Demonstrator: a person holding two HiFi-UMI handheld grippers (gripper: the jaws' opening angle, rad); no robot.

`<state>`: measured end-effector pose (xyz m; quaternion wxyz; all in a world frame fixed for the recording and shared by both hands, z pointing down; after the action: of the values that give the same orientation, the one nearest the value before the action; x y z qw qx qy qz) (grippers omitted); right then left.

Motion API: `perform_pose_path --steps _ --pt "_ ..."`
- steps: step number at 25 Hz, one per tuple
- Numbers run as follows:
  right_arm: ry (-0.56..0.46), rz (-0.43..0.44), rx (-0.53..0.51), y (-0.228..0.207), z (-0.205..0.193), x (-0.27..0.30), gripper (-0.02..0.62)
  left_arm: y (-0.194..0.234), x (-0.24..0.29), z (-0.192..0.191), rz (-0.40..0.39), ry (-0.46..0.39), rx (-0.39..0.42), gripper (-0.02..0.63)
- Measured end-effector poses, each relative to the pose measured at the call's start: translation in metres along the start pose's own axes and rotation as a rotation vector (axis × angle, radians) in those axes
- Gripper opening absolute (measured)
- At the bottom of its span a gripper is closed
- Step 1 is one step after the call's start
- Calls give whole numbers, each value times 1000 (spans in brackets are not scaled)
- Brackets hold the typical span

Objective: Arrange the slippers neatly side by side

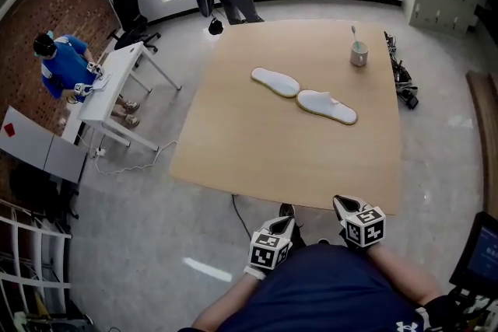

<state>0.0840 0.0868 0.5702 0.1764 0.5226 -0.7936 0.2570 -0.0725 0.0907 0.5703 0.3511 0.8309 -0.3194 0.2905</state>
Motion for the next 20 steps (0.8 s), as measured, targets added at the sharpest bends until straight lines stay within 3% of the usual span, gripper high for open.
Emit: perform_pose_path --steps 3,8,15,20 --pt "-6 -62 14 -16 10 7 11 11 18 22 -27 9 54 5" --pt "5 -124 29 -26 28 34 11 28 29 65 -101 34 52 5" --pt "-39 -66 7 -12 68 81 11 66 48 111 -168 45 76 5" --pt "-20 -161 19 -29 86 100 28 93 64 146 -228 54 94 5"
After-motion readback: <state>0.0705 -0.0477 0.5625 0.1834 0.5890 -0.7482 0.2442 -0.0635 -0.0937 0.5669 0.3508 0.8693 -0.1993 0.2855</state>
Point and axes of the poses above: the fingertips, and each gripper's own axes: x forward along the fingers, y to its left, z out of its top, the point moved 2 cm from there along -x, backward along the fingers, and after that the axes turned 13 degrees about -x, right-handed, at the moved point
